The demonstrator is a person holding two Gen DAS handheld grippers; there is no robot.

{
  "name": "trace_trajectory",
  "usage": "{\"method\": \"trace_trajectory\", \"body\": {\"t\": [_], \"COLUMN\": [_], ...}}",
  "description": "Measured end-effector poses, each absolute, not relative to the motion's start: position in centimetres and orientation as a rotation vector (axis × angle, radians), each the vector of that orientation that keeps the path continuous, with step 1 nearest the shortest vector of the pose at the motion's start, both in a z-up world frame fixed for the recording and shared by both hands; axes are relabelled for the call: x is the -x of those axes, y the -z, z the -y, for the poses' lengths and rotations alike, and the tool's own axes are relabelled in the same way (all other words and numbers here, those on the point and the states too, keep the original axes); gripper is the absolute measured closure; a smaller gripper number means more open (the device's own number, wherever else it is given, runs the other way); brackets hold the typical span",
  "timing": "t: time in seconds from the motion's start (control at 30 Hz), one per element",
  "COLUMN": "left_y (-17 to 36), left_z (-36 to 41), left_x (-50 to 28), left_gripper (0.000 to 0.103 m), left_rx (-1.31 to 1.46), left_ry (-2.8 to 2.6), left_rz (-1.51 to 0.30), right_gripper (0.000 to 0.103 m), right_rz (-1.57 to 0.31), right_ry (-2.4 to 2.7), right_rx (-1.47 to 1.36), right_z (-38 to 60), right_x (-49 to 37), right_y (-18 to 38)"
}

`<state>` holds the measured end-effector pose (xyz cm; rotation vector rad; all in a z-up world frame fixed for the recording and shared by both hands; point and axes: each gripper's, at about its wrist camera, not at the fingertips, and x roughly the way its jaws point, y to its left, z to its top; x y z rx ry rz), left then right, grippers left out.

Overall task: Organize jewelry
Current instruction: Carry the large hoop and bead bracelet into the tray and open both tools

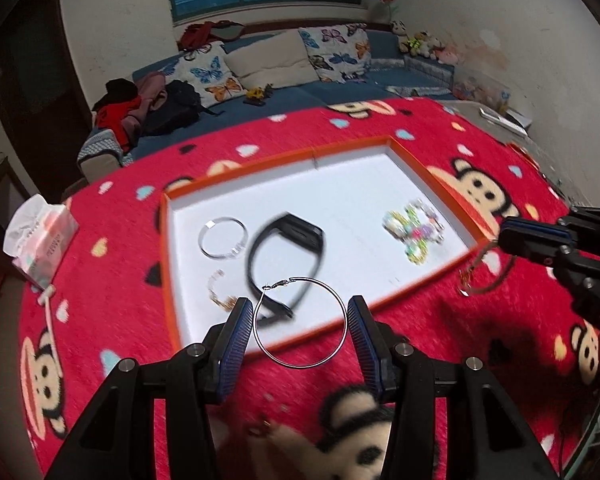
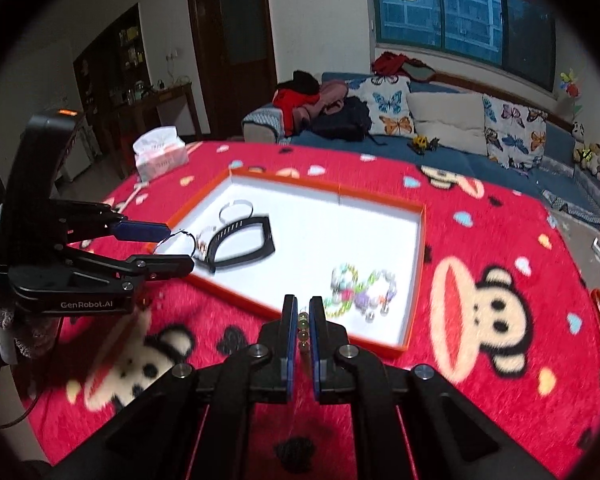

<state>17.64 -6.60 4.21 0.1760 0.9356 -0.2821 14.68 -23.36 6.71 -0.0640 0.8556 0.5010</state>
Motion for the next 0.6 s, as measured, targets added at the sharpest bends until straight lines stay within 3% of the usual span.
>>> {"method": "trace_trajectory", "body": {"t": [0.3,0.6], "left_y": [-4.7,-2.0], "left_z": [3.4,2.6], "left_x": [-24.8,-31.6], "left_gripper": [0.051,0.051], "left_rx": [-0.133,-0.125], "left_ry": [0.213,0.193], "left_rz": [-0.954,-1.006], "right_gripper": [0.095,0.095], "right_rz": [-0.823,-0.854], "right_ry": [-0.489,-0.495], "right_rx": [0.049,0.014], "right_z": [23.0,22.4], "right_x": [-18.0,-20.9], "right_y": [-7.0,-4.9]}}
